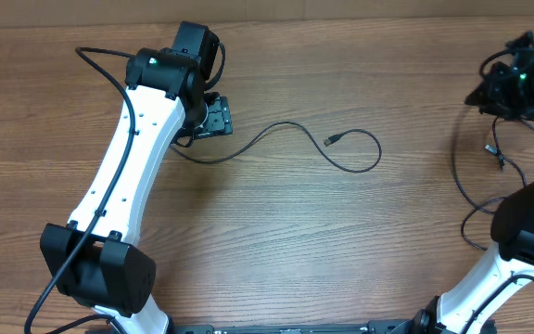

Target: Untangle cables

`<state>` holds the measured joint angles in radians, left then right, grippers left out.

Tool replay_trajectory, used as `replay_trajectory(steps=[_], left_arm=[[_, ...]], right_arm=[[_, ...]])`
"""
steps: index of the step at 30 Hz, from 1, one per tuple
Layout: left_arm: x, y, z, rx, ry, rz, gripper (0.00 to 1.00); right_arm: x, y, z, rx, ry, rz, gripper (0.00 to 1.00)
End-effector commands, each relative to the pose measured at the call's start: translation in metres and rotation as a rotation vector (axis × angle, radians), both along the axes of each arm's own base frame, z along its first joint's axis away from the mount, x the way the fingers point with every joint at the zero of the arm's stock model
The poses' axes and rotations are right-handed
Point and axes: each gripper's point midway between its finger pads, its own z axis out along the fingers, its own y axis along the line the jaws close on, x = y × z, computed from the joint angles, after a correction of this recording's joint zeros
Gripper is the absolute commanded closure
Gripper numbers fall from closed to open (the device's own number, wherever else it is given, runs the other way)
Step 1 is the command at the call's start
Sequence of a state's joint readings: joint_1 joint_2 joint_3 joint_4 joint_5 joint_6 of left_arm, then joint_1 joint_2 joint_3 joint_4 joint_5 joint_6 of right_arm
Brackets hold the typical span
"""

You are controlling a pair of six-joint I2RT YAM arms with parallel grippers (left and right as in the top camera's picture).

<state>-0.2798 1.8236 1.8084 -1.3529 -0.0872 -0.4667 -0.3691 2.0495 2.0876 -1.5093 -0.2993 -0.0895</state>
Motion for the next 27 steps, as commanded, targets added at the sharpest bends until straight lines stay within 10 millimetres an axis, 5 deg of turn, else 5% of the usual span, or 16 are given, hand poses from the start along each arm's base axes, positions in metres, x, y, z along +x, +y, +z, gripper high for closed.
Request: replay_trajectory(steps=[1,8,13,21,27], left_arm=[[0.0,0.004,0.003,0.014,-0.013,-0.011,0.19],[-0.001,0.004,0.003,0.015,-0.01,-0.012,0.19],[-0.002,0.006,0.003,0.024,-0.006,-0.008,0.22],[-0.012,0.059,0.003,0.125,0.024,0.271,0.17],[-0.008,0.078,-0.001,-0.069,0.061,0.439,0.0]], right_arm=[[0.006,-0.002,0.003,-0.068,-0.021,0.025,0.48],[0.013,-0.005,0.005,-0.08,-0.05,0.021,0.34],[0.026,0.046,0.023,0.175,-0.151,0.093,0.28],[0.026,0.086,0.01,0.021,-0.084,0.211,0.27],[0.023,0.161,0.006,-0.01,-0.075,0.397,0.16]])
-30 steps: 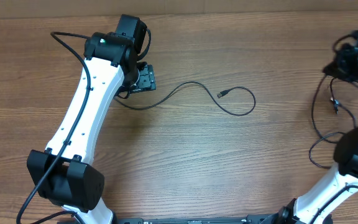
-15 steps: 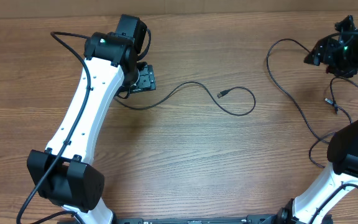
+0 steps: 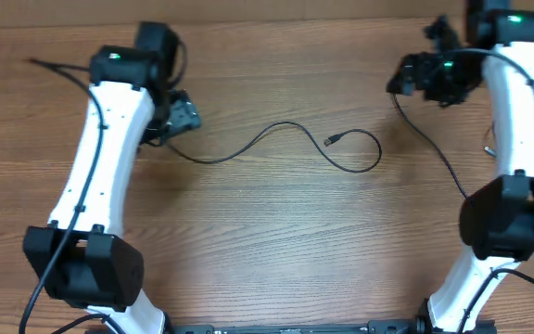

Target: Untangle cables

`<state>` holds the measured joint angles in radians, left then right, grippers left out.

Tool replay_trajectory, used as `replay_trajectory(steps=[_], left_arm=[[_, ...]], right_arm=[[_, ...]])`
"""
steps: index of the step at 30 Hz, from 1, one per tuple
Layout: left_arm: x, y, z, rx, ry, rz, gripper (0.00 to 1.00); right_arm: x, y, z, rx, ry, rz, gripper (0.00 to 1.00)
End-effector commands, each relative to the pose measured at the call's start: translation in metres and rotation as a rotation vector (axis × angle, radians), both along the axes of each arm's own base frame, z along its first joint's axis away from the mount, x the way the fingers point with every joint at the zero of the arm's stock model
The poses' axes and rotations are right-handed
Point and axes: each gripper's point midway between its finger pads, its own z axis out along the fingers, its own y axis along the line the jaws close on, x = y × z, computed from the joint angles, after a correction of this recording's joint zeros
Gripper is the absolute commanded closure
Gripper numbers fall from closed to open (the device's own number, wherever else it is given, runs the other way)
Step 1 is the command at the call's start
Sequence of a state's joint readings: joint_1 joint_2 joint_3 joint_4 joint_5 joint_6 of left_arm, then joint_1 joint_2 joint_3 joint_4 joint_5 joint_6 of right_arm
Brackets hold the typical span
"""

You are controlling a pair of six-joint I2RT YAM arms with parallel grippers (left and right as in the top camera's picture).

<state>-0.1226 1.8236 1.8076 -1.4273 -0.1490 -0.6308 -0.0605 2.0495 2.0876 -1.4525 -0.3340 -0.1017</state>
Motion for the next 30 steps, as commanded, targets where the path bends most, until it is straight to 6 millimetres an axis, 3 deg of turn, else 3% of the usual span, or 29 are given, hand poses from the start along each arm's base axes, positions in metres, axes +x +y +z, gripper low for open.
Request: replay_trajectory(steps=[1,6,11,13,14,17,20,23,30], left_arm=[[0.0,0.01,0.001,-0.136,-0.009,0.139,0.0],[0.001,0.042,0.002,-0.211,-0.021,0.256,0.0],[-0.001,0.051,0.002,-0.209,-0.019,0.268,0.0],[-0.001,0.05,0.002,-0.209,-0.019,0.265,0.0],[-0.001,0.05,0.002,-0.208,-0.019,0.264,0.0],[-0.001,0.05,0.002,-0.207,-0.018,0.25,0.0],[-0.002,0.05,0.001,-0.204,-0.014,0.239,0.0],[-0.002,0.051,0.001,-0.201,-0.013,0.232,0.0],[-0.002,0.051,0.001,-0.2,-0.014,0.232,0.0]], right_arm=[[-0.003,0.038,0.001,-0.029,-0.013,0.097,0.15],[-0.014,0.123,-0.021,-0.016,0.034,0.225,0.12],[-0.014,0.188,-0.036,0.047,0.114,-0.024,0.12],[-0.013,0.209,-0.043,0.03,0.116,-0.124,0.07],[-0.013,0.218,-0.044,0.031,0.114,-0.161,0.0],[-0.009,0.252,-0.041,0.079,0.06,-0.148,0.0],[-0.007,0.262,-0.044,0.063,0.035,-0.209,0.0],[-0.005,0.252,-0.056,-0.014,0.029,-0.379,0.03],[0.002,0.256,-0.096,-0.038,0.075,-0.565,0.14]])
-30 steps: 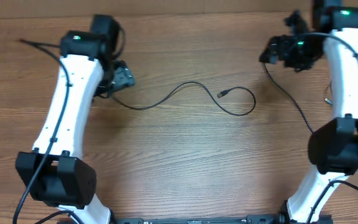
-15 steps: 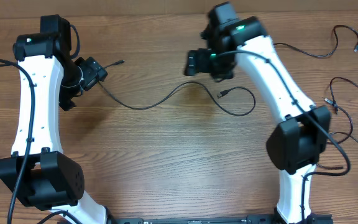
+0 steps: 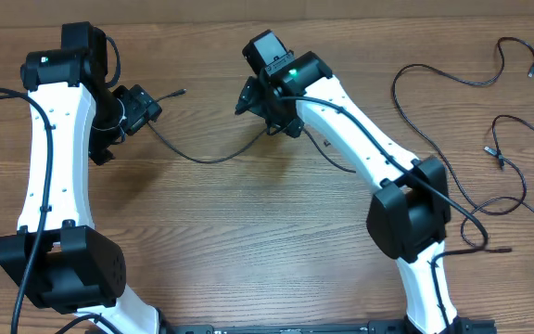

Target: Untangle cables

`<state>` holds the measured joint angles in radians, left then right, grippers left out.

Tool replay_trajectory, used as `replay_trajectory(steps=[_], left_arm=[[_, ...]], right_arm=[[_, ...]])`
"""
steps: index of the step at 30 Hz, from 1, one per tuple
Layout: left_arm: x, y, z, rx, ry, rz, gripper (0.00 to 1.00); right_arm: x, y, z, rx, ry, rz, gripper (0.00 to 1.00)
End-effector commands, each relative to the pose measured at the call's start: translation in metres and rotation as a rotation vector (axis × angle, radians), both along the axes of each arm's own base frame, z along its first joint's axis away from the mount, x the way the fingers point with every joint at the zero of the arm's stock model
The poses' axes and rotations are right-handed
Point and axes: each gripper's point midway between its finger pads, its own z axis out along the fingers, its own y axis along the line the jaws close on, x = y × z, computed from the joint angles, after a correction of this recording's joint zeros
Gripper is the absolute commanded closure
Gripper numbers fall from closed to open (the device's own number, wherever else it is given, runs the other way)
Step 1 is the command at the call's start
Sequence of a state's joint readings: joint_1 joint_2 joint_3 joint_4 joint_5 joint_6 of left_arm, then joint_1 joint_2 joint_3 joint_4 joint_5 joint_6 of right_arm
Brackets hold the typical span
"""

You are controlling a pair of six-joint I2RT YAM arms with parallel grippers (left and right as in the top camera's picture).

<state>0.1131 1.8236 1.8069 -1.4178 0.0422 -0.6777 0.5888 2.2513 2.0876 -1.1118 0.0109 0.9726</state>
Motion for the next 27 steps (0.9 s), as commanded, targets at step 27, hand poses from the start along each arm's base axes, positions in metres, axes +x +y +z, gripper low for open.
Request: replay_trajectory(steps=[27], left_arm=[[-0.006,-0.003,0.003,-0.005,0.008,-0.024,0.0]], right_arm=[[0.013,0.004,-0.073,-0.048,0.049,-0.207,0.25]])
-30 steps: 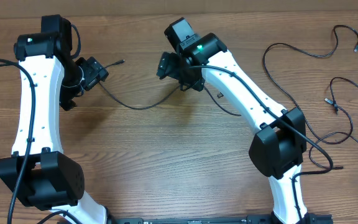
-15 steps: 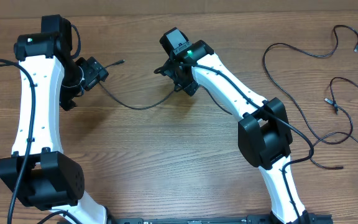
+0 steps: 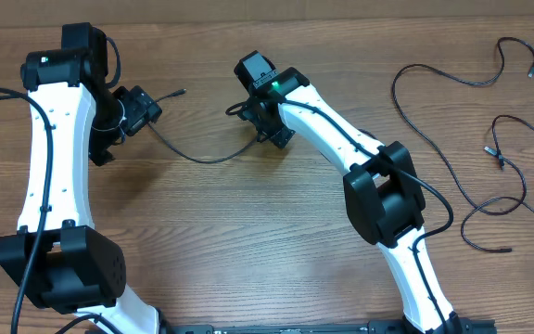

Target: Untangle cables

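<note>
A thin black cable [image 3: 202, 159] lies on the wooden table. My left gripper [image 3: 143, 107] is shut on its left part, and the plug end [image 3: 180, 93] sticks out to the right of the fingers. From there the cable sags toward the front and rises to my right gripper [image 3: 263, 125], which sits low over it. The right arm hides the rest of this cable. From above I cannot tell how the right jaws stand. A second long black cable [image 3: 415, 111] lies in loose curves at the far right.
The right arm [image 3: 341, 139] stretches diagonally across the middle of the table. The second cable's loose ends lie at the back right [image 3: 532, 70], the right edge [image 3: 499, 160] and the front right [image 3: 506, 249]. The left arm [image 3: 54, 158] stands along the left side.
My right gripper has shifted slightly left and toward the front, down over the cable near its middle. The left gripper and the cable's left end have not moved.
At first my left gripper held the cable's left end near centre-left, and the right gripper was at the far right edge. Then the left gripper was further left with the end, and the right gripper further in. By now the right gripper sits over the held cable.
</note>
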`<state>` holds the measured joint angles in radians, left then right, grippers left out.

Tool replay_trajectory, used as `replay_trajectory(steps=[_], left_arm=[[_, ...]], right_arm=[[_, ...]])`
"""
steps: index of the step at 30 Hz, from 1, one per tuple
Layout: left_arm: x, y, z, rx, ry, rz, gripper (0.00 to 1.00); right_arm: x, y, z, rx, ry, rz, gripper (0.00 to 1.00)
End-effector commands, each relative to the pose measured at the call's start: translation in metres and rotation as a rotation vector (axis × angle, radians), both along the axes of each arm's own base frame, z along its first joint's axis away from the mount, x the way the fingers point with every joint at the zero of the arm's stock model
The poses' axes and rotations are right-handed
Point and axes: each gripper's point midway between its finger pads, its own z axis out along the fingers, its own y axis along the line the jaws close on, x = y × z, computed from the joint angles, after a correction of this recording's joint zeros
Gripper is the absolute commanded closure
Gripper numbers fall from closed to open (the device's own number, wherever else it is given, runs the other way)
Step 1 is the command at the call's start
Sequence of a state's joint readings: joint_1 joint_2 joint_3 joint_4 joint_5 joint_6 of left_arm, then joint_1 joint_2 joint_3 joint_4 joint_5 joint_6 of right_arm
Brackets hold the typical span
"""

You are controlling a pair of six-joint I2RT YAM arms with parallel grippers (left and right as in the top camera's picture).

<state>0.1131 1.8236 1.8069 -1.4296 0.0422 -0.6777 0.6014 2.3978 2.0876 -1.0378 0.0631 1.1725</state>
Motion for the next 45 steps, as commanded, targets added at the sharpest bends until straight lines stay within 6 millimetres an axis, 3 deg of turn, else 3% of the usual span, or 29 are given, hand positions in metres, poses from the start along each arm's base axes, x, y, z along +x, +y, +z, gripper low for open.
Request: replay_trajectory(steps=[1,4,9,13,17,19,21,27,29,33,34,36,37,40,43,45], left_arm=[[-0.003,-0.003,0.003,-0.004,-0.003,-0.024,0.0],[-0.003,-0.003,0.003,-0.005,-0.002,-0.024,0.0],[-0.003,-0.003,0.003,-0.004,-0.002,-0.024,0.0],[-0.003,-0.003,0.003,-0.005,-0.002,-0.024,0.0],[-0.004,-0.003,0.003,-0.005,0.0,-0.024,0.0],[-0.004,-0.003,0.003,-0.005,0.0,-0.024,0.0],[-0.004,-0.003,0.003,-0.005,0.0,-0.024,0.0],[-0.004,-0.003,0.003,-0.005,0.0,-0.024,0.0],[-0.004,-0.003,0.003,-0.005,0.0,-0.024,0.0],[-0.003,-0.003,0.003,-0.005,-0.001,-0.024,0.0],[-0.004,-0.003,0.003,-0.005,-0.001,-0.024,0.0],[-0.004,-0.003,0.003,-0.005,-0.001,-0.024,0.0],[-0.004,-0.003,0.003,-0.005,-0.001,-0.024,0.0],[-0.004,-0.003,0.003,-0.005,-0.001,-0.024,0.0],[-0.004,-0.003,0.003,-0.005,-0.001,-0.024,0.0],[-0.004,-0.003,0.003,-0.005,-0.001,-0.024,0.0]], right_arm=[[0.002,-0.001,-0.006,-0.024,-0.01,-0.012,0.25],[0.0,-0.001,-0.016,-0.032,0.007,-0.009,0.28],[0.001,-0.001,-0.018,-0.032,0.008,-0.009,0.5],[-0.004,-0.003,-0.019,-0.048,0.024,0.007,0.84],[-0.005,-0.007,-0.014,-0.088,0.016,0.148,0.96],[-0.003,-0.012,-0.005,-0.105,0.004,0.215,0.96],[0.004,-0.021,0.016,-0.112,-0.024,0.268,0.96],[0.022,-0.057,0.101,-0.154,-0.153,0.452,0.96],[0.027,-0.085,0.14,-0.186,-0.206,0.511,0.96],[0.03,-0.139,0.182,-0.242,-0.255,0.553,0.96],[0.03,-0.167,0.196,-0.281,-0.269,0.584,0.96],[0.032,-0.203,0.209,-0.326,-0.28,0.58,0.96],[0.035,-0.236,0.219,-0.364,-0.29,0.549,0.96],[0.037,-0.291,0.229,-0.438,-0.286,0.488,0.96],[0.033,-0.36,0.233,-0.513,-0.246,0.364,0.96],[0.029,-0.393,0.234,-0.53,-0.229,0.299,0.96]])
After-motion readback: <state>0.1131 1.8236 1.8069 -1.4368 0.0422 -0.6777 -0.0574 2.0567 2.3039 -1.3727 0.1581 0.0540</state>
